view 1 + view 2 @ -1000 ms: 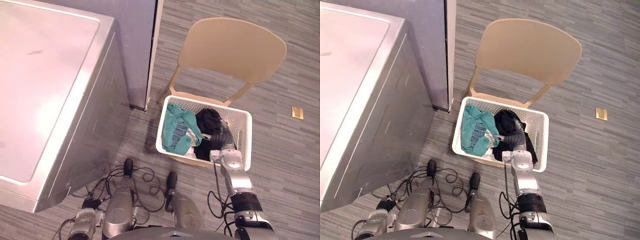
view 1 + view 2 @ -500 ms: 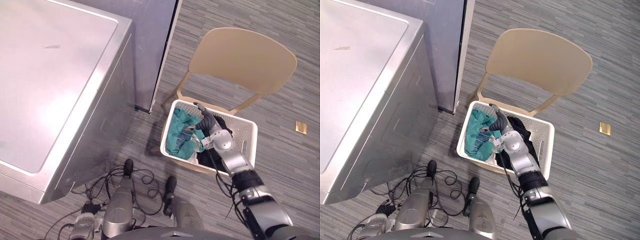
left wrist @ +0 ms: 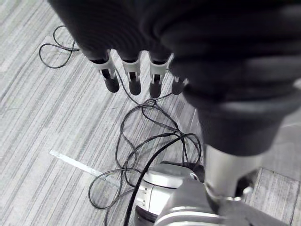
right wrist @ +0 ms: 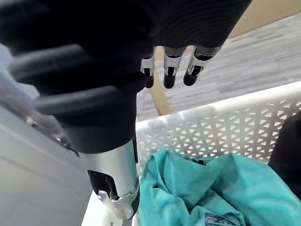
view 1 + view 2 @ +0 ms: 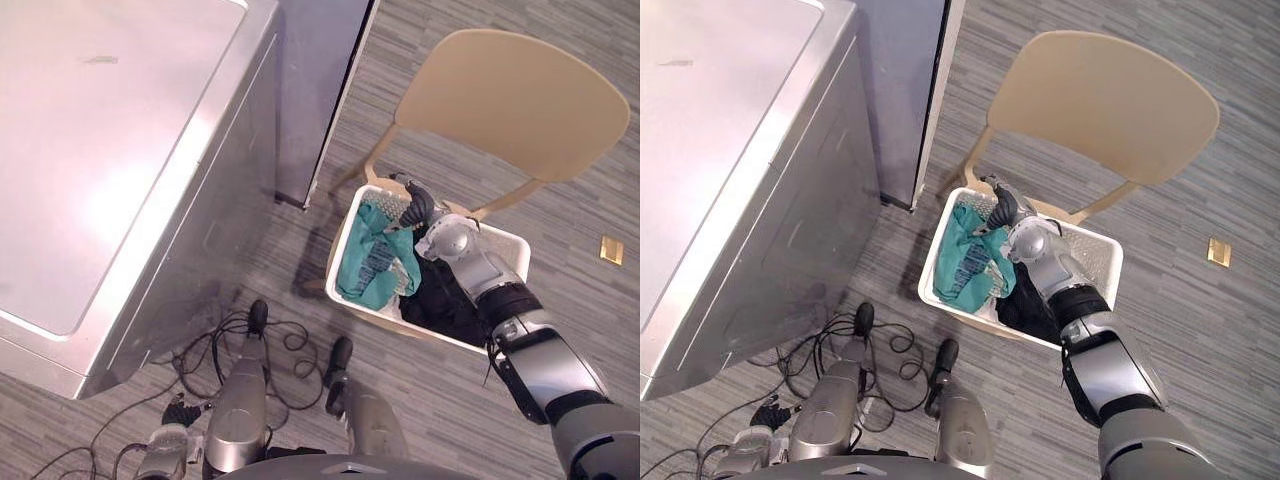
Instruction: Pick up the laundry basket with both hands and put the clothes into the washing machine.
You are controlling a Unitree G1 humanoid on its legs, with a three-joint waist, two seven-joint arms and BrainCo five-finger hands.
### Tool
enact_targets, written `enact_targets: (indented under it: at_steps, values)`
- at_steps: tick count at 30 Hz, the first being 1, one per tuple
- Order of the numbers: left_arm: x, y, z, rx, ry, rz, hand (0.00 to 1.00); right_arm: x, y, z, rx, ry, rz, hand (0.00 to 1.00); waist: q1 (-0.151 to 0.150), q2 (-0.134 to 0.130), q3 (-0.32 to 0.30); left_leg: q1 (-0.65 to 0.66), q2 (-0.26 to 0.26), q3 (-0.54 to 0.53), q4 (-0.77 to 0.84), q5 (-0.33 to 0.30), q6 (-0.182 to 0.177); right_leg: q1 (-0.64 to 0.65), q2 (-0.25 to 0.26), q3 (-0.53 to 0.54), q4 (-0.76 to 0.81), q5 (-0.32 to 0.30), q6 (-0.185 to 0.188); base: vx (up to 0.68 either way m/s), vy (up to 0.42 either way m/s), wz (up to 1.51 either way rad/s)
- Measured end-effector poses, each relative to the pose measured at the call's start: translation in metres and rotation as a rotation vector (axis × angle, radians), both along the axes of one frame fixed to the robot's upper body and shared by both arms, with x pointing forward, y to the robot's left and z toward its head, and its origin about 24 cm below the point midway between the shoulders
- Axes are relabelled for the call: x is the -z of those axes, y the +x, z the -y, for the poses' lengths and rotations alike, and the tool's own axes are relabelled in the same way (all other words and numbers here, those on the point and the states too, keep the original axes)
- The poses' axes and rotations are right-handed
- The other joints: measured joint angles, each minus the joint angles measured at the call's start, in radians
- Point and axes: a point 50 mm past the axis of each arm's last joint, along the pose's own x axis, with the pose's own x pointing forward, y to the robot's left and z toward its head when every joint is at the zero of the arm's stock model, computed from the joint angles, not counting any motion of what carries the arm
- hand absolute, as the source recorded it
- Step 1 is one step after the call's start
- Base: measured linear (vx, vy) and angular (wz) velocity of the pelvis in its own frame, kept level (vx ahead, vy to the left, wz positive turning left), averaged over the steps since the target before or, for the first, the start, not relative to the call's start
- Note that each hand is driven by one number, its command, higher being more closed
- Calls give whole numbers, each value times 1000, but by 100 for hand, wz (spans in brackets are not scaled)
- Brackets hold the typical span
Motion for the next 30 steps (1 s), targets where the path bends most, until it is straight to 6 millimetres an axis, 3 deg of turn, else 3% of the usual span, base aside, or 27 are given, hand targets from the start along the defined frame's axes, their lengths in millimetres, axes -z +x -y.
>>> enact_targets:
  at_steps: [7,19,24,30]
  values:
    - [0,2,2,1,1,6,0,-17,9,0,18,-5,35,0,7,5,42,-21,2,-8,0,6,0,-19,1,-11,11,-2,-3,26,-22,3]
    - [-1,5,3,-6,12,16,0,-32,9,0,58,21,158,0,11,8,49,-46,4,-11,1,8,0,-48,2,-14,25,-4,-4,34,-27,0]
    - [-3,8,3,-13,25,28,0,-59,-2,-6,57,62,344,0,9,10,54,-42,10,0,1,8,-1,-52,6,-5,30,-5,-5,27,-35,-5]
    - [-3,8,3,-19,35,29,0,-56,-20,-18,16,83,425,0,1,9,54,-40,9,2,1,8,-1,-55,6,1,32,-5,-5,27,-22,-3]
